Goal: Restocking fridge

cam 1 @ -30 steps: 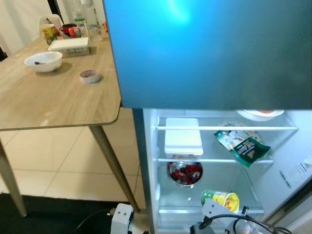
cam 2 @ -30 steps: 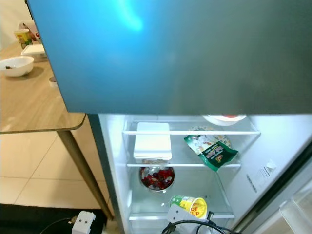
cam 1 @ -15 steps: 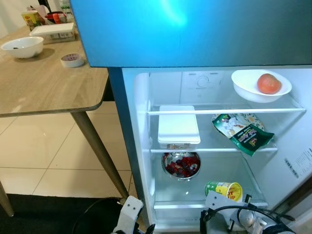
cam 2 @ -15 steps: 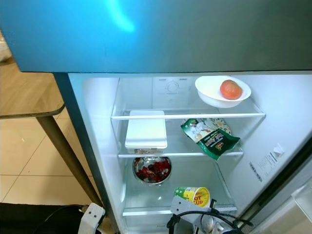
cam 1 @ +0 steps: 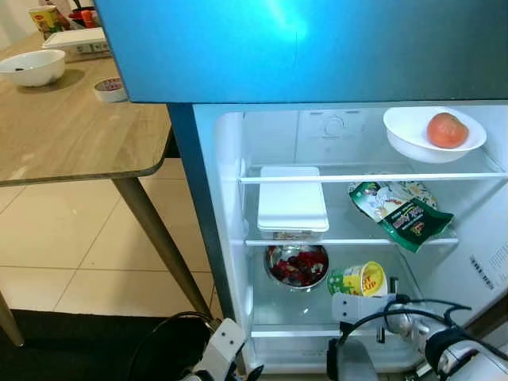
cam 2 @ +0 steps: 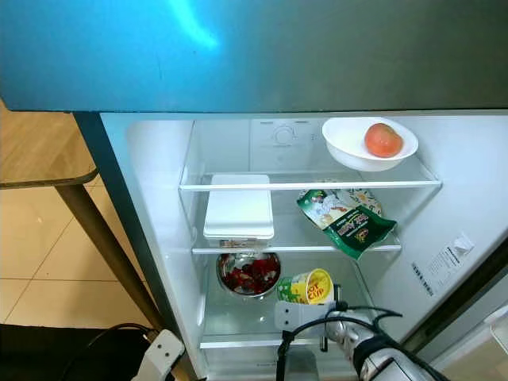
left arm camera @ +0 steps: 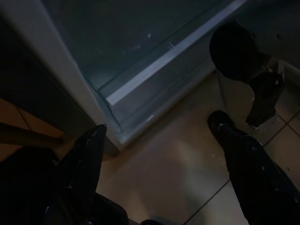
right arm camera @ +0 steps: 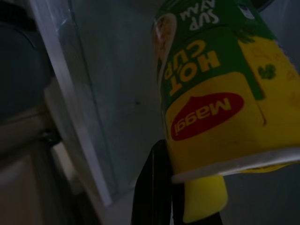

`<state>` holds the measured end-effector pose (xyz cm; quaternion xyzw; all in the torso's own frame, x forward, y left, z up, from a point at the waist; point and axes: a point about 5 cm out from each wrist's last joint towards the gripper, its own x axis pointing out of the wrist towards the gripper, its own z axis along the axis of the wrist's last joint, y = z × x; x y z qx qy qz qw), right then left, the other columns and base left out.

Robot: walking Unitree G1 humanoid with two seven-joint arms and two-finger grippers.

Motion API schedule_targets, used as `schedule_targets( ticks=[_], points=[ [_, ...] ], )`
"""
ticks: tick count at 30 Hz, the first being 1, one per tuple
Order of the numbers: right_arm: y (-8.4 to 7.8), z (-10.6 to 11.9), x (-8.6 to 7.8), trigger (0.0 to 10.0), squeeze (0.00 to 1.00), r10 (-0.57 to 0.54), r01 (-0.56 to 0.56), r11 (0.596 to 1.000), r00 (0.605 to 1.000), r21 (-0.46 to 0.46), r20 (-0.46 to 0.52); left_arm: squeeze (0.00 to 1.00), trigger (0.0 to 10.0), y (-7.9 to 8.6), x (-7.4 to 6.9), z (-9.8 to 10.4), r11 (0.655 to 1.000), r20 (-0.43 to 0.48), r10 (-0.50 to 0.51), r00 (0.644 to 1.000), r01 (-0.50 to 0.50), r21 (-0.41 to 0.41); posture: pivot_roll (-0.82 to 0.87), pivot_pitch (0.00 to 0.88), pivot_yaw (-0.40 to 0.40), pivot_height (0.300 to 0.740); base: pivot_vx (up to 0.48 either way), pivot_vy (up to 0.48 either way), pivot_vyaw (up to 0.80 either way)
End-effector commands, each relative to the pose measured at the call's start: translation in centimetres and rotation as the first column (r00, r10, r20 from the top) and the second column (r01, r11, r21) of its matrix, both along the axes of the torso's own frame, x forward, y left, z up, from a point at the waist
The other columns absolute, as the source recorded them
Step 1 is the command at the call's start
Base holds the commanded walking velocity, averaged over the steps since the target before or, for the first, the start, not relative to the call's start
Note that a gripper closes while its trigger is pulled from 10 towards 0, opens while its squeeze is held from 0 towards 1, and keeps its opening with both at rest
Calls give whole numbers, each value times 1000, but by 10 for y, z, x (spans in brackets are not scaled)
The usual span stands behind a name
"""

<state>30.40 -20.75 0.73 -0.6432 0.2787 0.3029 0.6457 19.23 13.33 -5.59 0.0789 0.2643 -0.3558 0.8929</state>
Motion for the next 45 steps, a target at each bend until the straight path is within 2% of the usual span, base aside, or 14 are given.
schedule_targets(
  ticks=[1, 3, 5, 6, 11, 17, 19, 21, 24, 26, 28, 31, 36, 45],
  points=[
    [-4, 3, 2, 10000, 0, 52, -53, 996, 999, -71, -16, 0, 10000, 7, -4, 0, 999, 18, -30, 999, 30, 28, -35, 0, -1, 437, 0, 0, 0],
    [-4, 3, 2, 10000, 0, 52, -53, 996, 999, -71, -16, 0, 10000, 7, -4, 0, 999, 18, -30, 999, 30, 28, -35, 0, -1, 437, 0, 0, 0],
    [-10, 7, 4, 10000, 0, 113, -117, 979, 993, -166, -32, 0, 10000, 6, -7, 0, 998, 35, -44, 998, 43, 34, -27, 3, -3, 437, 0, 0, 0],
    [-10, 7, 4, 10000, 0, 113, -117, 979, 993, -166, -32, 0, 10000, 6, -7, 0, 998, 35, -44, 998, 43, 34, -27, 3, -3, 437, 0, 0, 0],
    [-22, 11, 6, 10000, 0, 191, -198, 925, 980, -325, -53, 0, 10000, 5, -13, 2, 998, 90, -45, 995, 42, 40, -8, 41, -8, 437, 0, 0, 0],
    [-26, 11, 5, 10000, 0, 189, -198, 915, 980, -352, -60, 0, 10000, 6, -15, 6, 999, 132, -47, 990, 43, 33, 10, 69, -13, 437, 0, 0, 0],
    [-37, 11, 1, 10000, 0, 189, -201, 894, 979, -401, -69, 0, 10000, 8, -16, 14, 999, 192, -27, 981, 23, 24, 39, 128, -16, 437, 0, 0, 0],
    [-42, 11, 0, 10000, 0, 184, -198, 887, 980, -418, -74, 0, 10000, 9, -16, 18, 1000, 216, -20, 976, 17, 19, 44, 140, -16, 437, 0, 0, 0],
    [-52, 12, -3, 10000, 0, 151, -167, 886, 986, -433, -72, 0, 10000, 10, -17, 26, 1000, 259, -14, 966, 12, 9, 58, 178, -12, 437, 0, 0, 0],
    [-52, 12, -3, 10000, 0, 151, -167, 886, 986, -433, -72, 0, 10000, 10, -17, 26, 1000, 259, -14, 966, 12, 9, 58, 178, -12, 437, 0, 0, 0],
    [-61, 18, -1, 10000, 0, 109, -114, 888, 993, -446, -37, 0, 10000, 9, -15, 39, 1000, 313, -16, 950, 16, 2, 71, 208, -7, 437, 0, 0, 0],
    [-66, 23, 2, 10000, 0, 101, -97, 879, 995, -466, -16, 0, 10000, 8, -13, 49, 1000, 349, -16, 937, 18, -2, 77, 227, -6, 437, 0, 0, 0],
    [-69, 38, 13, 10000, 0, 151, -124, 834, 988, -537, 8, 0, 10000, 7, -6, 70, 1000, 404, -14, 915, 18, -6, 81, 265, -9, 437, 0, 0, 0],
    [-64, 50, 25, 10000, 0, 236, -188, 762, 972, -620, -4, 0, 10000, -6, -13, 86, 999, 416, -43, 908, 52, -10, 93, 301, 2, 437, 0, 0, 0]
  ],
)
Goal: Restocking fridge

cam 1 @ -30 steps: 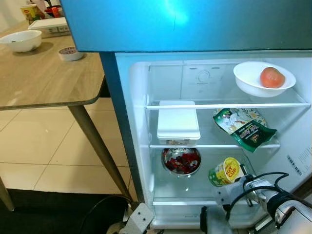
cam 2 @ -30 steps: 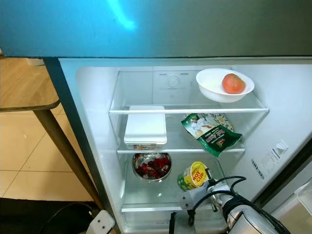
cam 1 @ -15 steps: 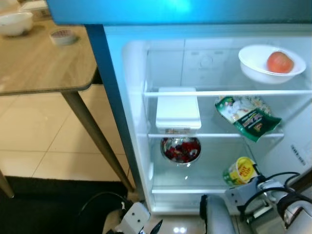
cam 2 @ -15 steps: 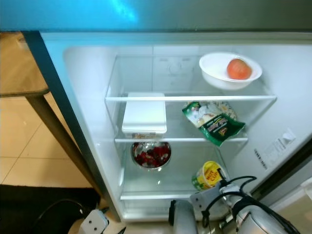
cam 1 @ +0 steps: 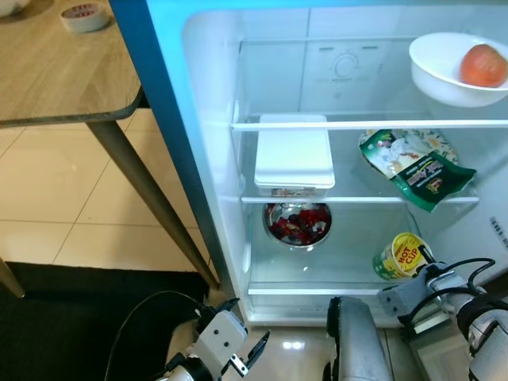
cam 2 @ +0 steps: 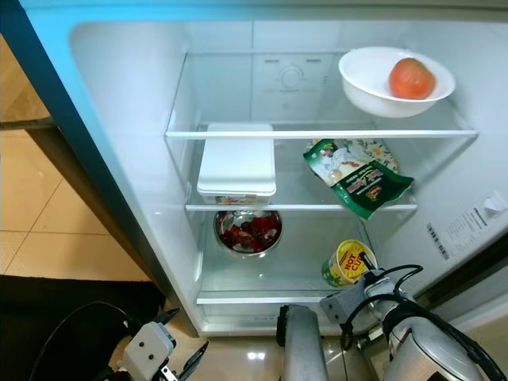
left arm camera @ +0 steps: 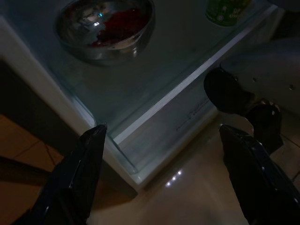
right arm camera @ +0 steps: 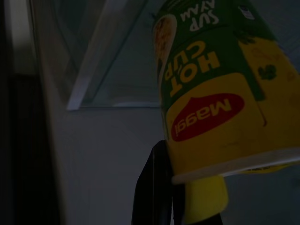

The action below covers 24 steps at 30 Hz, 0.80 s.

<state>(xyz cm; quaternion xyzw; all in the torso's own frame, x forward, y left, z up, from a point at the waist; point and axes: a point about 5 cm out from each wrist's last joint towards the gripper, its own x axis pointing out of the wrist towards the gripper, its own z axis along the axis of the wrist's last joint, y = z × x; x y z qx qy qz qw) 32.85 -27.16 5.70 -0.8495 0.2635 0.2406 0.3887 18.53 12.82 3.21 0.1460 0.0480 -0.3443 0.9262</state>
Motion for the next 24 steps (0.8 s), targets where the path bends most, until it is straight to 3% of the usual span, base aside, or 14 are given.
schedule_targets(
  ticks=[1, 6, 7, 9, 10, 11, 12, 13, 14, 15, 24],
  points=[
    [1, 2, 2, 10000, 0, 29, -30, 998, 1000, -52, -10, 0, 10000, -2, -6, 0, 1000, -28, -24, 999, 25, 15, 96, 305, 2, 437, 0, 0, 0],
    [4, 6, 6, 10000, 0, 66, -67, 992, 998, -109, -19, 0, 10000, -5, -8, 5, 1000, -33, -27, 999, 28, 10, 104, 313, 1, 437, 0, 0, 0],
    [4, 7, 7, 10000, 75, 74, -76, 989, 997, -125, -22, 0, 10000, -6, -8, 7, 1000, -34, -25, 999, 25, 8, 106, 317, 1, 437, 0, 0, 0],
    [4, 7, 7, 10000, 75, 79, -81, 988, 997, -135, -24, 0, 10000, -6, -8, 8, 1000, -35, -23, 999, 23, 7, 106, 317, 1, 437, 0, 0, 0],
    [4, 8, 7, 10000, 380, 87, -90, 984, 996, -152, -27, 0, 10000, -6, -8, 10, 1000, -36, -21, 999, 21, 6, 110, 319, 0, 437, 0, 0, 0],
    [3, 9, 8, 10000, 596, 91, -94, 982, 996, -165, -26, 0, 10000, -6, -9, 11, 1000, -37, -19, 999, 20, 5, 112, 321, 0, 437, 0, 0, 0],
    [3, 9, 8, 10000, 596, 93, -96, 980, 995, -174, -25, 0, 10000, -7, -9, 12, 1000, -40, -18, 999, 18, 6, 112, 321, 0, 437, 0, 0, 0],
    [2, 10, 8, 10000, 796, 93, -97, 978, 995, -184, -30, 0, 10000, -7, -9, 12, 1000, -43, -17, 999, 17, 6, 112, 321, 0, 437, 0, 0, 0],
    [2, 10, 8, 10000, 796, 92, -97, 977, 995, -189, -34, 0, 10000, -7, -10, 12, 1000, -45, -16, 999, 17, 7, 112, 321, 0, 437, 0, 0, 0],
    [1, 10, 8, 10000, 1000, 85, -91, 977, 996, -193, -35, 0, 10000, -7, -10, 12, 1000, -48, -17, 999, 17, 8, 110, 321, -1, 437, 0, 0, 0],
    [-2, 20, 14, 10000, 1000, 37, -32, 992, 999, -121, 38, 0, 10000, -11, -7, 10, 1000, -65, -21, 998, 22, 16, 96, 303, -12, 437, 0, 0, 0]
  ],
)
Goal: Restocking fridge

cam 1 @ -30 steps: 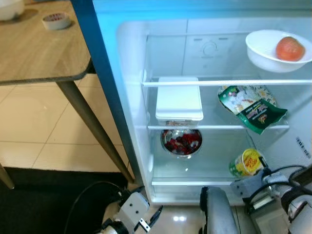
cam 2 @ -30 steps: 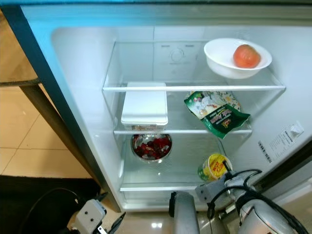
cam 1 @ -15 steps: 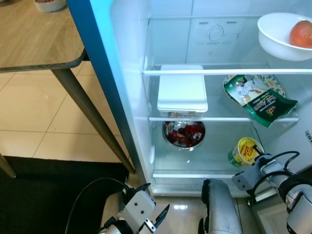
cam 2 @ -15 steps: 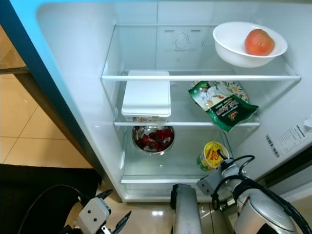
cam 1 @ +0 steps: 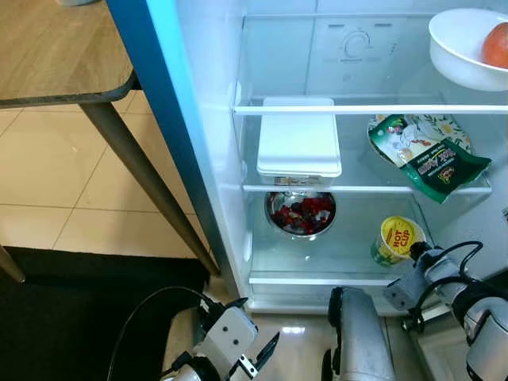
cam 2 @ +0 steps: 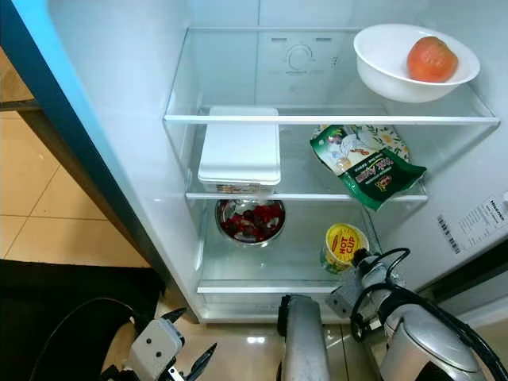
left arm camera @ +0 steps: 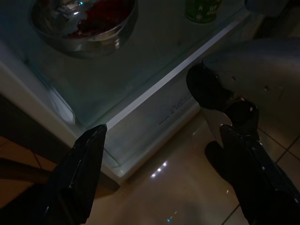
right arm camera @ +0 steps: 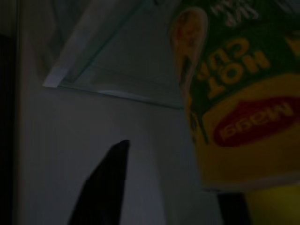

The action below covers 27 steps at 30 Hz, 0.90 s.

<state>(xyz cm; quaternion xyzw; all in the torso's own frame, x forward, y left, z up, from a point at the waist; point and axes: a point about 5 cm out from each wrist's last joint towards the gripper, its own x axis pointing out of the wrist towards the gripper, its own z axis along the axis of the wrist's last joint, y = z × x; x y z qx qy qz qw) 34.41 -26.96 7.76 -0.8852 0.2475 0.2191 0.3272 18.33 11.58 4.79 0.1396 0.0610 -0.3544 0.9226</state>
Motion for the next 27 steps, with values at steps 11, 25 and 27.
schedule_targets(
  ticks=[11, 25, 27],
  points=[
    [-9, 30, 14, 10000, 267, -34, 28, 998, 994, 60, 108, 0, 10000, -6, 6, -9, 999, -29, -26, 999, 27, 23, 57, 244, -13, 437, 0, 0, 0],
    [-14, 53, 20, 10000, 0, -156, 152, 951, 988, 269, -7, 0, 10000, -13, 27, -8, 999, 5, -40, 999, 40, 26, 26, 162, -22, 437, 0, 0, 0],
    [-9, 51, 19, 10000, 0, -178, 192, 908, 981, 372, -72, 0, 10000, -14, 30, -9, 999, 8, -43, 999, 43, 27, 23, 145, -24, 437, 0, 0, 0]
  ],
)
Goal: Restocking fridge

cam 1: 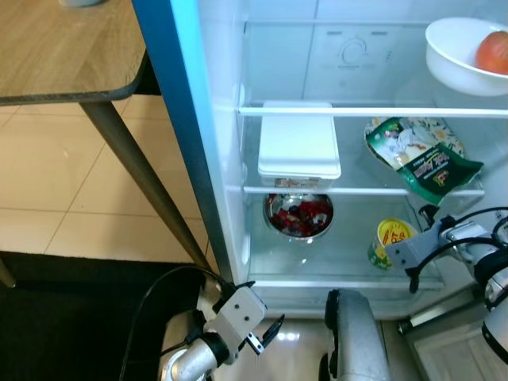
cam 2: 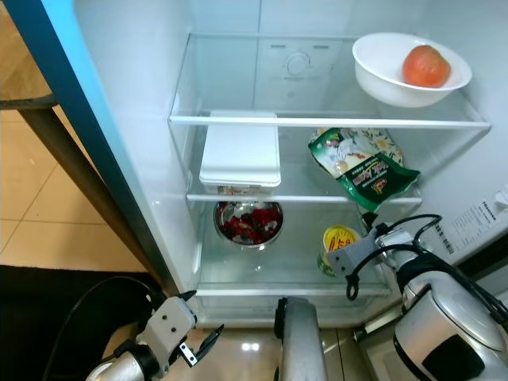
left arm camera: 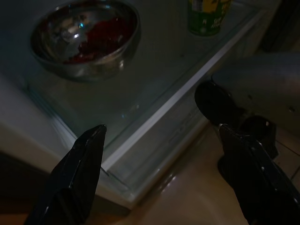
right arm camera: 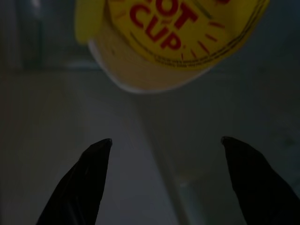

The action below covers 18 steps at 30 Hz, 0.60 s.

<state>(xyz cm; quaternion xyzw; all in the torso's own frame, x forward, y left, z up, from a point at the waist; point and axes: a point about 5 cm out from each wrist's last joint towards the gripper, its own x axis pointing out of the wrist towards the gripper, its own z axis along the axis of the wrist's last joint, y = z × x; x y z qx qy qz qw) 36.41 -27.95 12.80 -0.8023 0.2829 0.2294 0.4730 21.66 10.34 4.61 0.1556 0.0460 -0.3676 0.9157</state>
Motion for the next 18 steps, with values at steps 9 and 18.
schedule_targets(
  ticks=[9, 18],
  points=[
    [39, -1, -6, 10000, 0, 26, 119, 712, 980, 692, -195, 0, 10000, 1, 4, -17, 1000, -33, 5, 999, -4, 19, 16, 82, -15, 437, 0, 0, 0],
    [65, -26, -22, 10000, 0, 85, 215, 326, 963, 920, -255, 0, 10000, 7, 5, -32, 998, -94, 56, 994, -56, 2, 14, 47, -5, 437, 0, 0, 0]
  ],
)
